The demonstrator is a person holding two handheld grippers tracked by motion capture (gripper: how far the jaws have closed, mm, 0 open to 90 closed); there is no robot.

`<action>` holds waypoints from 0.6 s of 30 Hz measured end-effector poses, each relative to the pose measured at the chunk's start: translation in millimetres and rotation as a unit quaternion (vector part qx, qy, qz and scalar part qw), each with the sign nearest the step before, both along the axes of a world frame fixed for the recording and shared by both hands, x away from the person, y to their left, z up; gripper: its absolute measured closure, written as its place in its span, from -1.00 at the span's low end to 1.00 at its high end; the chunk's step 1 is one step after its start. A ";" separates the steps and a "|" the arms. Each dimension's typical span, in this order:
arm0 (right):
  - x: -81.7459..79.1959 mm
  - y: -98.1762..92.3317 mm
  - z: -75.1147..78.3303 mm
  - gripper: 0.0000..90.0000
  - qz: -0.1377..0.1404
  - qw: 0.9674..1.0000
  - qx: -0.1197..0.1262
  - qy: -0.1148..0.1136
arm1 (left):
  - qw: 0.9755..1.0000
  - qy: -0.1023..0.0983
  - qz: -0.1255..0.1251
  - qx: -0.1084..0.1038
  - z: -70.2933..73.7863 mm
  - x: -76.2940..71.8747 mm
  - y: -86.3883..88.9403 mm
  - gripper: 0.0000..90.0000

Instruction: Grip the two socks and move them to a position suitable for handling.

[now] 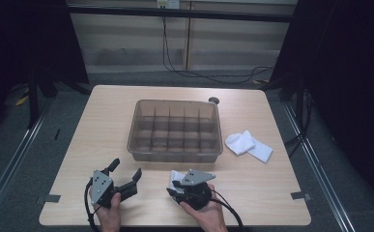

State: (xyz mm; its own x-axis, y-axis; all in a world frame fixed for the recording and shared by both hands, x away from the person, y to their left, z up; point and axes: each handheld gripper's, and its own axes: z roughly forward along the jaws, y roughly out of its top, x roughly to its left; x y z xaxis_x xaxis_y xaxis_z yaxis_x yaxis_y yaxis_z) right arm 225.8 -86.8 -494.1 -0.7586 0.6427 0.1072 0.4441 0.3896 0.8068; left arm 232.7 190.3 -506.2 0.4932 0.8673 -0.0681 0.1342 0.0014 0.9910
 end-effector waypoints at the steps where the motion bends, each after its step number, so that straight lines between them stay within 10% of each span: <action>1: 2.4 -0.1 -1.9 0.64 -0.005 1.000 0.004 0.007 | 1.000 0.000 -0.001 -0.001 0.0 0.0 0.0 -0.65; 6: 12.1 5.8 -4.5 0.89 0.002 1.000 0.020 0.023 | 1.000 -0.001 0.002 0.000 -0.1 -0.1 0.5 -0.65; 18: 10.1 15.4 33.4 0.92 0.035 0.996 0.074 -0.020 | 1.000 0.004 0.001 -0.006 -0.1 0.7 0.8 -0.65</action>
State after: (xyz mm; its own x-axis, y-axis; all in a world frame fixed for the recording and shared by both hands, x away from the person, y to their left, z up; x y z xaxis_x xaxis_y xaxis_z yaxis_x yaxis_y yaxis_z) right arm 236.0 -71.4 -460.7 -0.8059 0.5682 0.1662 0.3874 0.2939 0.8738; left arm 233.5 191.1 -506.2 0.4908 0.8674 -0.0822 0.1414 0.0137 0.9899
